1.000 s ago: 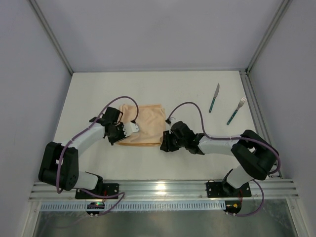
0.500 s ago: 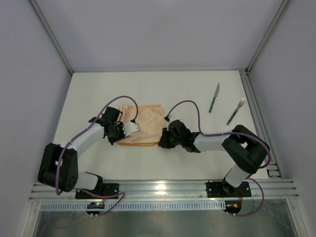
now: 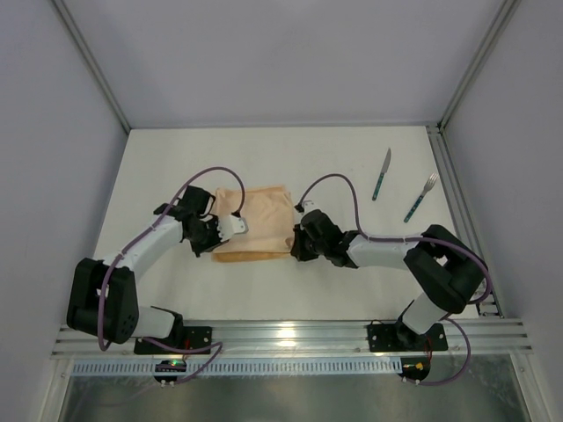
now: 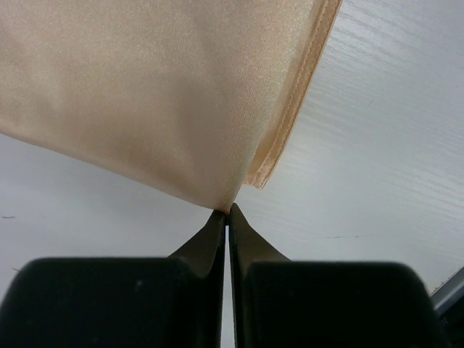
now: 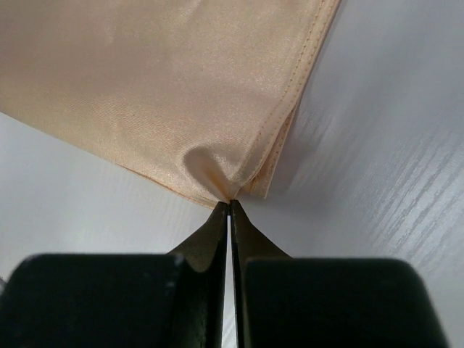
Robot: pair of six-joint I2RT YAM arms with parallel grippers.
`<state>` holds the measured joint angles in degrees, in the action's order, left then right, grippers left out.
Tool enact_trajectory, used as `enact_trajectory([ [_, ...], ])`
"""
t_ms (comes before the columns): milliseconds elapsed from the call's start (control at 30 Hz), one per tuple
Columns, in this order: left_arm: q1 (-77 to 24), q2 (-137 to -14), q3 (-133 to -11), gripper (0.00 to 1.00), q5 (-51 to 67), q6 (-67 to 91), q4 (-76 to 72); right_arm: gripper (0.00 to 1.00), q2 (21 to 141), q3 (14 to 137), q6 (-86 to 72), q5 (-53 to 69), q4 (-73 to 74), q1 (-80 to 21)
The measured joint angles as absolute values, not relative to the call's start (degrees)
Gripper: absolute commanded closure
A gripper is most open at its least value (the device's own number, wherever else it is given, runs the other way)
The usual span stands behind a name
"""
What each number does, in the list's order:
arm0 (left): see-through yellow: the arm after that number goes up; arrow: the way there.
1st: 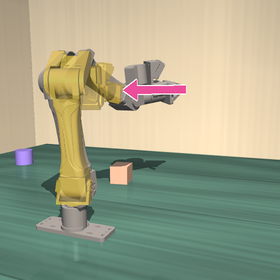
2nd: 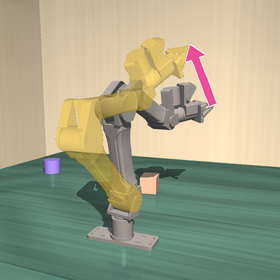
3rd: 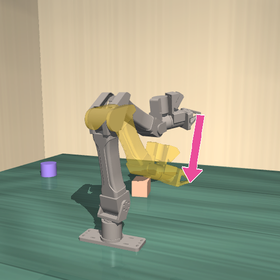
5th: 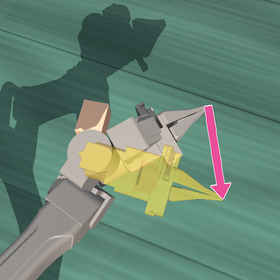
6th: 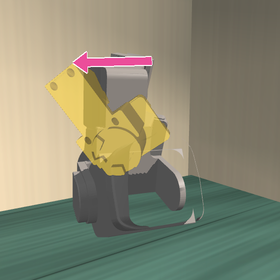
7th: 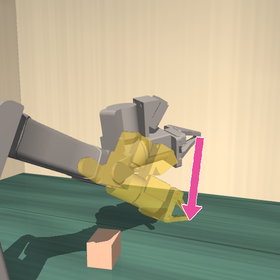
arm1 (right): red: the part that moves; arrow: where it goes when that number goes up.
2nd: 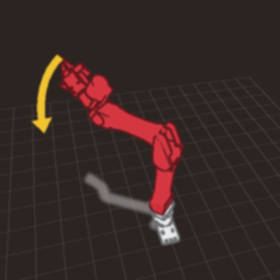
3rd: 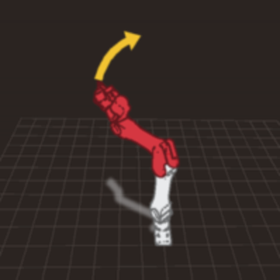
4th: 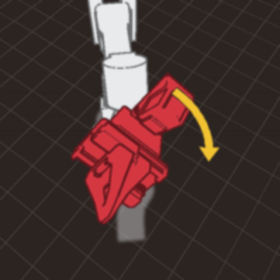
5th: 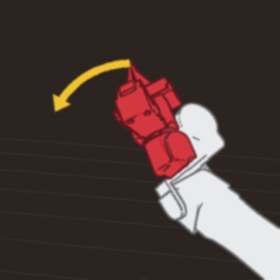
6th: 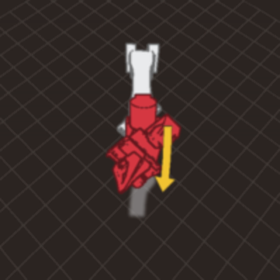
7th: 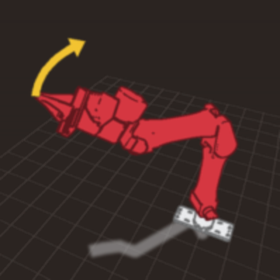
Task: Fold the napkin into a case and place the utensils inside
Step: Smooth out the lower triangle-folded napkin at the center of the board.
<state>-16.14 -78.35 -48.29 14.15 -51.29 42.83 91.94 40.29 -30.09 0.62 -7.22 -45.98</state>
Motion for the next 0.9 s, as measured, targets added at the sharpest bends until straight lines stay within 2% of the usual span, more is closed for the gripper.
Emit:
enact_trajectory([
  [400, -16.1, -78.37, -46.24, 1.0, 17.67, -53.98, 45.34, 0.96, 91.33, 42.59, -26.24, 0.32, -1.23, -46.02],
  [500, -16.1, -78.63, -45.56, 1.0, 18.13, -54.04, 45.56, 0.83, 91.33, 42.59, -26.24, 0.78, -0.97, -46.02],
  [533, -16.1, -78.78, -45.41, 1.0, 18.0, -54.04, 45.69, 0.74, 91.33, 42.59, -26.17, 0.97, -0.73, -46.0],
  [667, -16.36, -79.37, -43.99, 0.96, 17.39, -54.02, 45.71, 0.64, 90.87, 42.57, -25.34, 1.74, 0.99, -45.89],
  [900, -16.99, -79.77, -42.85, 0.9, 15.84, -54.04, 45.67, 0.63, 84.75, 43.42, -22.57, 2.7, 7.64, -45.82],
])
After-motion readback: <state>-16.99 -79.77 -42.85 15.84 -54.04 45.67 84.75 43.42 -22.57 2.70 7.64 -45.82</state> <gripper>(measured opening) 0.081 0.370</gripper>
